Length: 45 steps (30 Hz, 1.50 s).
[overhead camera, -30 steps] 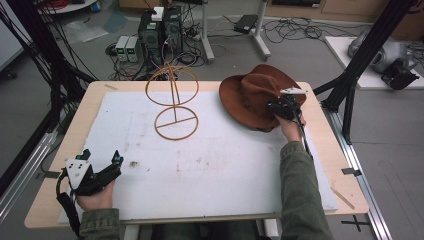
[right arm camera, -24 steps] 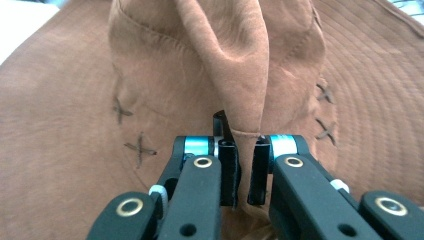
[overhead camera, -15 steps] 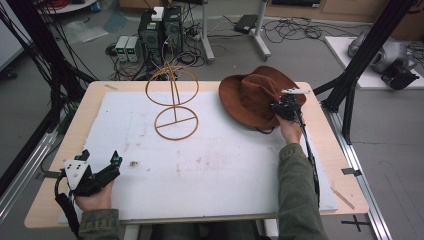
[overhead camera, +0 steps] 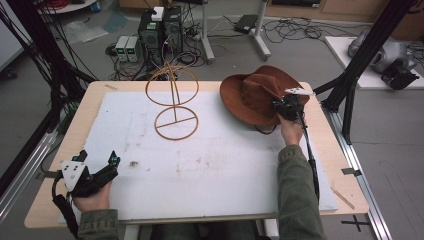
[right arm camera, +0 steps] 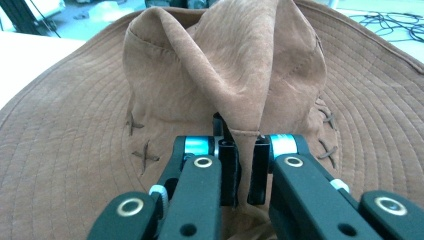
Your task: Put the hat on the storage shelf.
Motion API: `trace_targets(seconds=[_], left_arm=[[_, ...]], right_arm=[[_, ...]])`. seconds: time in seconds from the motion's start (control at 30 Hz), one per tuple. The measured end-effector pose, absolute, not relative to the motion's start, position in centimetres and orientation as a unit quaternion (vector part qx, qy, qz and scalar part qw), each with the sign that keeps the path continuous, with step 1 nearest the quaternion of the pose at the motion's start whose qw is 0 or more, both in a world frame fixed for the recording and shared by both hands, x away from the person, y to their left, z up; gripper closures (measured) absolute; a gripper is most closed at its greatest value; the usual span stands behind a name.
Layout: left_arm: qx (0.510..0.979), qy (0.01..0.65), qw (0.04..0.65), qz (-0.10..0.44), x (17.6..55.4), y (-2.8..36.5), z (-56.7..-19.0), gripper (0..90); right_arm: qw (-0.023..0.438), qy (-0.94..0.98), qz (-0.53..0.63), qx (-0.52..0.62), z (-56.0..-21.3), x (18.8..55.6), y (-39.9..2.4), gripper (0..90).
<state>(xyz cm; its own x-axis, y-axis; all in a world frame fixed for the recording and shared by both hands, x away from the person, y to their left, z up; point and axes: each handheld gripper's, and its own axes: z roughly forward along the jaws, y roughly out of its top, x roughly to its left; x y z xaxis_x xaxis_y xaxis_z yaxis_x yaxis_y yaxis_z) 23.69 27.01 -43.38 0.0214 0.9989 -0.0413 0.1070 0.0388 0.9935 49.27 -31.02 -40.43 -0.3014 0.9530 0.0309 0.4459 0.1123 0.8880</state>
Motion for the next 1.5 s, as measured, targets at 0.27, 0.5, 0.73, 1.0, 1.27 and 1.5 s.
trace_targets(seconds=[0.27, 0.5, 0.73, 1.0, 1.27, 1.5], left_arm=[[0.518, 0.532, 0.488, 0.458, 23.6, 27.1, -43.4, 10.5], [0.517, 0.534, 0.489, 0.457, 23.6, 27.2, -43.4, 10.5], [0.516, 0.536, 0.488, 0.456, 23.6, 27.3, -43.4, 10.5], [0.516, 0.536, 0.49, 0.455, 23.8, 27.3, -43.5, 10.5], [0.516, 0.534, 0.495, 0.451, 24.1, 27.0, -43.5, 10.5], [0.516, 0.534, 0.5, 0.446, 24.3, 26.8, -43.5, 10.5]], right_arm=[[0.317, 0.656, 0.468, 0.501, -38.6, 48.1, -30.8, 88.0], [0.347, 0.628, 0.504, 0.481, -37.1, 46.8, -30.7, 87.9], [0.393, 0.583, 0.551, 0.45, -35.3, 45.3, -29.9, 87.9], [0.412, 0.535, 0.61, 0.415, -33.5, 43.7, -29.6, 87.8], [0.416, 0.528, 0.626, 0.395, -31.8, 42.8, -28.7, 87.7], [0.411, 0.534, 0.638, 0.371, -29.9, 42.5, -26.3, 87.7]])
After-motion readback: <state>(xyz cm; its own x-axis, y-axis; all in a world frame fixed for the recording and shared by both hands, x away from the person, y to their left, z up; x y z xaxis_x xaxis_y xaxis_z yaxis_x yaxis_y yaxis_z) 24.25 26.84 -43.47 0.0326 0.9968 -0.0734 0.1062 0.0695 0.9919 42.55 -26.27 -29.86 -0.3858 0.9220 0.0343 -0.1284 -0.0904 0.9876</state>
